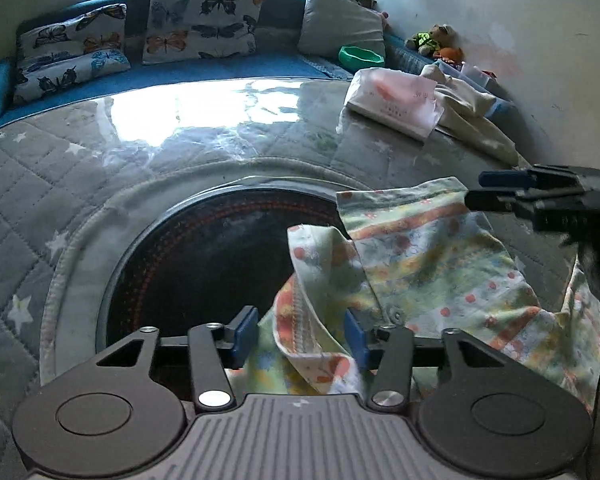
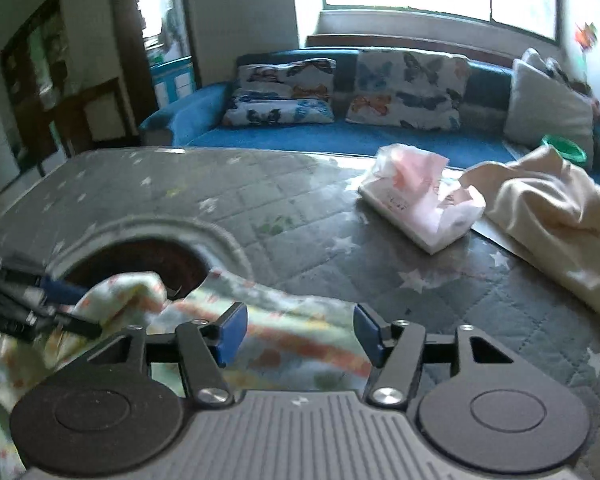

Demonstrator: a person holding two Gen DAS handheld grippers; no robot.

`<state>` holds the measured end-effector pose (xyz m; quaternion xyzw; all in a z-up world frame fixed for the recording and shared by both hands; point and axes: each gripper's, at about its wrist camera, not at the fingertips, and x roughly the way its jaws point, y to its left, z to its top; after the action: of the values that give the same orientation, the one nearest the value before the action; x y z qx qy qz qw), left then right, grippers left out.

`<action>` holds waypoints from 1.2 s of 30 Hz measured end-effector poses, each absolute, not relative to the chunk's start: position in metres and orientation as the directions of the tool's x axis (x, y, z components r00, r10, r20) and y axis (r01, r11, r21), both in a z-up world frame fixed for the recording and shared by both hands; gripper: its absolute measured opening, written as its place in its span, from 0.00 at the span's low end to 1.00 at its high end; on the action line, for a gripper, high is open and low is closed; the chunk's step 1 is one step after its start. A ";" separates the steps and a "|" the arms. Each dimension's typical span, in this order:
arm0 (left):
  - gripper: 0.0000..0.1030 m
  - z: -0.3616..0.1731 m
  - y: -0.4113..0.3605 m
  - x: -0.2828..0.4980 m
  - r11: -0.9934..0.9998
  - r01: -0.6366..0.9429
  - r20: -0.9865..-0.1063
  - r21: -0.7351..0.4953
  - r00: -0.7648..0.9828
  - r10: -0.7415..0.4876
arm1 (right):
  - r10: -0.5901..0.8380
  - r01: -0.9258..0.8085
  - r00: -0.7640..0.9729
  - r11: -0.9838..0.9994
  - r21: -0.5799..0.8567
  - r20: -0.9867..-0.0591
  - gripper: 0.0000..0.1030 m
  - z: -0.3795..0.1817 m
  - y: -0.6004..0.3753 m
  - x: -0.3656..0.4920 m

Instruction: Fold clothes

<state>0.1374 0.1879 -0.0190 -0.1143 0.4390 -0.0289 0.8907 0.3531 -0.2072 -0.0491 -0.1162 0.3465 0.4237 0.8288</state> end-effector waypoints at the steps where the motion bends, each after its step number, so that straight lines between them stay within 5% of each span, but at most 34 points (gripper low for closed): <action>1: 0.39 -0.020 0.190 0.140 0.970 -0.047 -0.775 -0.239 0.611 -0.162 | 0.619 -0.777 0.395 0.619 0.112 -0.679 0.61 -0.051 -0.205 0.359; 3: 0.26 -0.020 0.195 0.144 0.966 -0.043 -0.775 -0.254 0.607 -0.177 | 0.610 -0.765 0.390 0.631 0.126 -0.690 0.62 -0.056 -0.200 0.368; 8: 0.14 -0.019 0.201 0.148 0.966 -0.011 -0.773 -0.259 0.602 -0.200 | 0.591 -0.754 0.375 0.643 0.136 -0.714 0.64 -0.069 -0.192 0.376; 15: 0.13 0.005 0.184 0.153 0.993 0.087 -0.701 0.077 0.713 -0.008 | 0.584 -0.769 0.401 0.633 0.087 -0.706 0.64 -0.071 -0.187 0.368; 18: 0.15 0.007 0.193 0.160 0.990 -0.005 -0.677 0.144 0.729 0.103 | 0.581 -0.771 0.427 0.634 0.056 -0.693 0.64 -0.068 -0.187 0.362; 23: 0.20 0.014 0.216 0.151 0.990 -0.133 -0.672 0.051 0.728 0.133 | 0.611 -0.807 0.430 0.591 0.022 -0.665 0.68 -0.059 -0.187 0.343; 27: 0.42 0.011 0.211 0.135 0.997 -0.070 -0.690 -0.026 0.723 0.033 | 0.630 -0.846 0.379 0.533 0.023 -0.677 0.73 -0.061 -0.177 0.328; 36: 0.44 -0.019 0.211 0.136 0.993 -0.083 -0.738 -0.081 0.675 -0.004 | 0.607 -0.852 0.364 0.523 0.011 -0.707 0.80 -0.080 -0.159 0.324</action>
<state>0.1356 0.2110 -0.0190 -0.0541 0.4025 0.0216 0.9136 0.3242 -0.1595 -0.0802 -0.1820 0.3363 0.4529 0.8054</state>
